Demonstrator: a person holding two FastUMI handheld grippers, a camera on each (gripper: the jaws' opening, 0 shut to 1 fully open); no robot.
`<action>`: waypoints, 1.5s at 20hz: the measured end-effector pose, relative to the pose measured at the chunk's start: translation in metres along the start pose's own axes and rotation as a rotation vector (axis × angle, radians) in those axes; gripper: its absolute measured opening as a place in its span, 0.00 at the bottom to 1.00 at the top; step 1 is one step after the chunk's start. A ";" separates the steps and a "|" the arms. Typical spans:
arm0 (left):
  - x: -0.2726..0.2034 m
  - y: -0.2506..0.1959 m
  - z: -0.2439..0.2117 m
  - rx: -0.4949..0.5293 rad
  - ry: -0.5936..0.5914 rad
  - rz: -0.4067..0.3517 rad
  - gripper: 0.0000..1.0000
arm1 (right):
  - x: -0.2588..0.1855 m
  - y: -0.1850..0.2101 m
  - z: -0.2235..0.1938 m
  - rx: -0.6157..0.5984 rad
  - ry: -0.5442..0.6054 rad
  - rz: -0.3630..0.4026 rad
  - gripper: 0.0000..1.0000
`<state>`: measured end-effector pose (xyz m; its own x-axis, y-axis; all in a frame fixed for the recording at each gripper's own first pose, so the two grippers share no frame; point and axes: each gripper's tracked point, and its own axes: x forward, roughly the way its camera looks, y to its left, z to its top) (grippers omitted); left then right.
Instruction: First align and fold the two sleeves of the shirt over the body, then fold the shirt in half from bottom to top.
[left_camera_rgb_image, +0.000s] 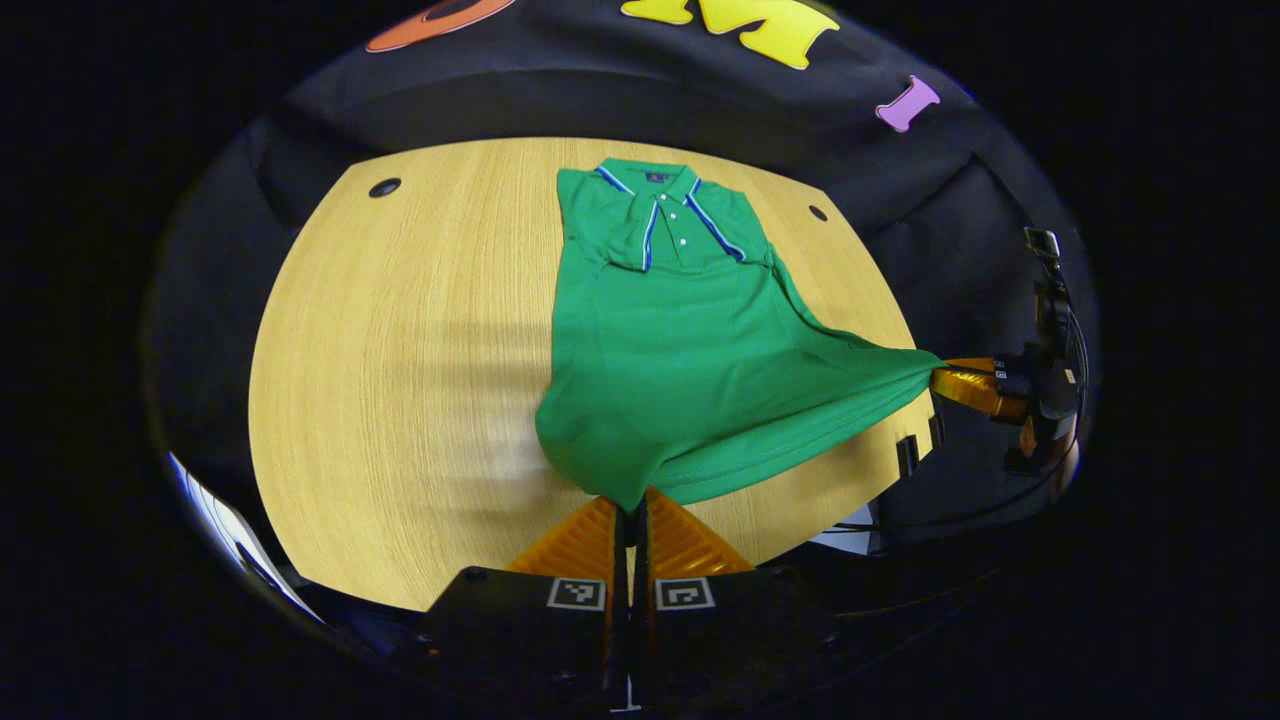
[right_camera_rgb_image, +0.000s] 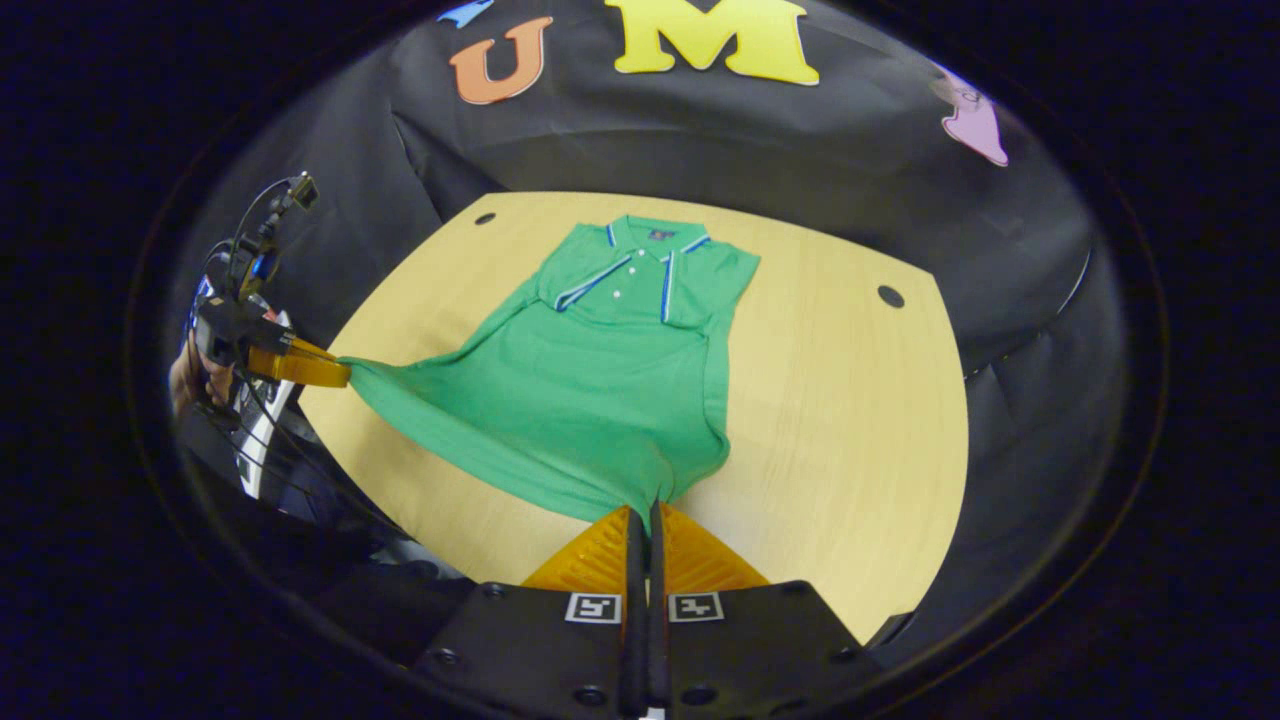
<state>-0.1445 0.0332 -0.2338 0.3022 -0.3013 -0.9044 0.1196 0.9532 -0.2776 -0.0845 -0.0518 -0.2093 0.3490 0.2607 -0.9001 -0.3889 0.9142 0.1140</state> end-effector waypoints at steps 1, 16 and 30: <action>-0.002 0.000 0.008 -0.001 -0.014 -0.004 0.04 | -0.002 -0.001 0.008 -0.003 -0.014 -0.003 0.06; 0.014 0.004 0.188 0.029 -0.242 -0.021 0.04 | 0.033 -0.072 0.154 0.042 -0.207 -0.092 0.02; 0.141 0.083 0.322 -0.216 -0.557 0.053 0.04 | 0.209 -0.117 0.265 0.007 -0.342 -0.127 0.03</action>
<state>0.2131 0.0614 -0.2800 0.7600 -0.1648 -0.6287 -0.0863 0.9332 -0.3488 0.2600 -0.0222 -0.2995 0.6593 0.2323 -0.7151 -0.3186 0.9478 0.0142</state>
